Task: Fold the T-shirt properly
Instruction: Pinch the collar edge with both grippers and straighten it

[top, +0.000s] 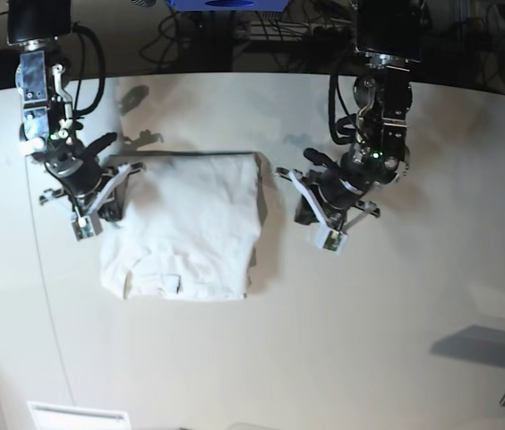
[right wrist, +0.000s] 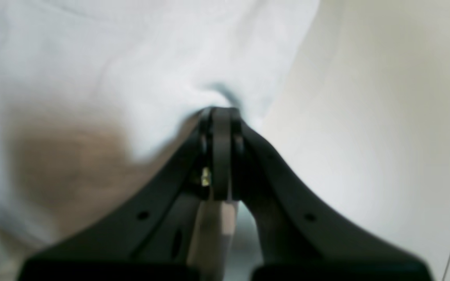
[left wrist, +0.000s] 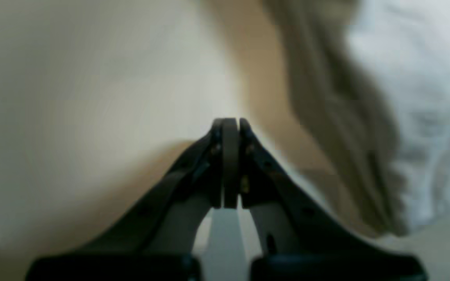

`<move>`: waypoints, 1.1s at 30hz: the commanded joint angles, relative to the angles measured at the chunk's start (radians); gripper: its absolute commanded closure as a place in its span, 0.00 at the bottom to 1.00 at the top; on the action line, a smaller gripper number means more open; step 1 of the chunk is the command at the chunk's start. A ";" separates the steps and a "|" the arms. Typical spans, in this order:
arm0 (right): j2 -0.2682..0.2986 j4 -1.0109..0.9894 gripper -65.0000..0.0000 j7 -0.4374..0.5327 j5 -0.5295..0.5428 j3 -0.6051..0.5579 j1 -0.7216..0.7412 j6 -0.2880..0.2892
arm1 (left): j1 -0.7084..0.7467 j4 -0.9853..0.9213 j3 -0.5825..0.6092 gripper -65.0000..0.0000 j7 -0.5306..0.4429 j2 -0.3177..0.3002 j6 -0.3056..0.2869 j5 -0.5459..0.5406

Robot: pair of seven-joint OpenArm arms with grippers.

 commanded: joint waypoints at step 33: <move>-0.066 -0.157 0.99 0.064 -0.098 -0.020 0.119 -0.026 | 0.016 0.029 -0.165 1.00 -0.017 -0.122 -0.012 -0.021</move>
